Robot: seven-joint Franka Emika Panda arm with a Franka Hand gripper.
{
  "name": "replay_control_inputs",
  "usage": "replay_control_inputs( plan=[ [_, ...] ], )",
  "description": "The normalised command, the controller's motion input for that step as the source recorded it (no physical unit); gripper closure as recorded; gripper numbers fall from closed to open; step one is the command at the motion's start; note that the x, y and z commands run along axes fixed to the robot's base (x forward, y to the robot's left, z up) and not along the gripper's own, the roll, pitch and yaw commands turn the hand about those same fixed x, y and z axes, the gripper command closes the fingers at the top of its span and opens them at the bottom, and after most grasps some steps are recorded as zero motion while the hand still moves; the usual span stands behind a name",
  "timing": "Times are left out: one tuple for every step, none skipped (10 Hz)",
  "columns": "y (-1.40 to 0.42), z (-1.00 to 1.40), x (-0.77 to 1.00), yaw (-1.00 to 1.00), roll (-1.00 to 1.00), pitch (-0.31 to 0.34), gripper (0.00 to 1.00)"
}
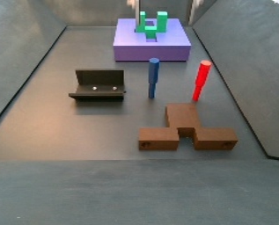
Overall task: Pick up the brown object. Move up. Place the brown object on the fixture. Regrasp the brown object. Move to above the board. Insert the brown object.
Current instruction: Pick up the brown object.
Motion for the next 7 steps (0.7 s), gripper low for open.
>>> replay_control_inputs(
  plan=[
    [0.12, -0.18, -0.12, -0.09, 0.07, -0.029, 0.0],
    [0.24, -0.43, -0.05, -0.12, 0.0, -0.066, 0.0],
    [0.34, -0.63, -0.11, -0.13, -0.07, -0.147, 0.0],
    [0.41, -0.67, -0.05, -0.11, -0.13, -0.134, 0.0],
    [0.33, -0.64, 0.0, -0.05, -0.13, -0.119, 0.0],
    [0.16, -0.64, -0.02, -0.01, -0.05, -0.147, 0.0],
    [0.1, -0.63, -0.03, -0.05, 0.0, -0.126, 0.0]
  ],
)
